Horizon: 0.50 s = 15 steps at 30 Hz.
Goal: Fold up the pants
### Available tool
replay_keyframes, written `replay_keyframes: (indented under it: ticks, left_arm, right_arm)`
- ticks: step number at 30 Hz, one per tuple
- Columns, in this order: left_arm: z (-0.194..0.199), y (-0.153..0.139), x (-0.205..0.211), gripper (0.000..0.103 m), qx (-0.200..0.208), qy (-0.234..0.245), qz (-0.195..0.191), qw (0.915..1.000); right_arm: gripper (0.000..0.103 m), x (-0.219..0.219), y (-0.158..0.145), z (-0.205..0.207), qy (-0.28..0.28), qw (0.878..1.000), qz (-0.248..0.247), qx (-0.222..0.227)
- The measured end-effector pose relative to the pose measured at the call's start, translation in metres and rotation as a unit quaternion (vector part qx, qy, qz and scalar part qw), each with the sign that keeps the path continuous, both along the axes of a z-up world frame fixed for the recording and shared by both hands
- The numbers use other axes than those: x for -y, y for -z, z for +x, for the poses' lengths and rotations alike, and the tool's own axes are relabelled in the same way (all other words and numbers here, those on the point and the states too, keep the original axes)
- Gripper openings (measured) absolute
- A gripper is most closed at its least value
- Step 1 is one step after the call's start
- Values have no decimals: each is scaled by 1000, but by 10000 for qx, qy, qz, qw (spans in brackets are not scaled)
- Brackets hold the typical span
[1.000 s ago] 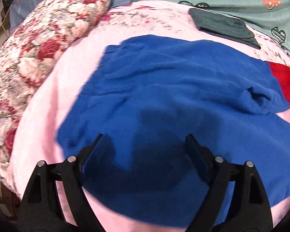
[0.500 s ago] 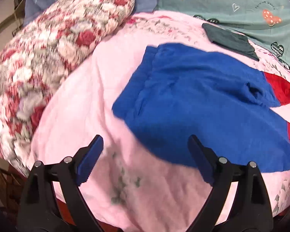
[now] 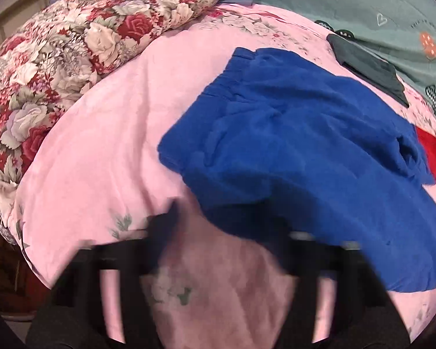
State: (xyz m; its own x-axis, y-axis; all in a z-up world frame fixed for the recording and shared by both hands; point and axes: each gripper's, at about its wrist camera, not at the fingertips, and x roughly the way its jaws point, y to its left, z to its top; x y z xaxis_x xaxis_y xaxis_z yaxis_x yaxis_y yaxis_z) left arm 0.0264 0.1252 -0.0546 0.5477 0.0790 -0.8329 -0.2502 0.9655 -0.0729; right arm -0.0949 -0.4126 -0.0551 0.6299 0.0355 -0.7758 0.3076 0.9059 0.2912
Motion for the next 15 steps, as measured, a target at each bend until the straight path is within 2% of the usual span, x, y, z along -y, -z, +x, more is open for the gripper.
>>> replay_keyframes:
  ticks: [1, 2, 5, 7, 9, 11, 13, 15]
  left_arm:
    - [0, -2, -8, 9, -122, -10, -210, 9997]
    - [-2, -5, -13, 9, -197, -41, -241, 9995]
    - [-16, -14, -19, 9, -235, -154, 233, 9993]
    - [-25, -15, -20, 9, -256, -149, 280, 9992]
    - [-27, -14, -19, 21, -232, -47, 20, 9997]
    - [-26, -13, -13, 77, -78, -52, -100, 9999]
    - [-24, -15, -6, 81, 101, -165, 38, 9998]
    - [-16, -13, 0, 82, 131, -62, 26, 9999]
  right_arm:
    - [15, 0, -3, -3, 11, 10000, 25, 53]
    - [15, 0, -7, -6, 5, 10000, 28, 95]
    - [15, -4, -26, -16, -48, 9997, -58, 245]
    - [15, -6, -35, -19, -56, 9996, -175, 194]
    - [16, -3, -31, -17, -54, 9999, -116, 45]
    - [17, -2, -20, -11, -48, 9999, -76, -138]
    - [18, -4, -12, -6, -76, 9996, -139, -226]
    - [19, -6, -11, -7, -84, 9996, -182, -174]
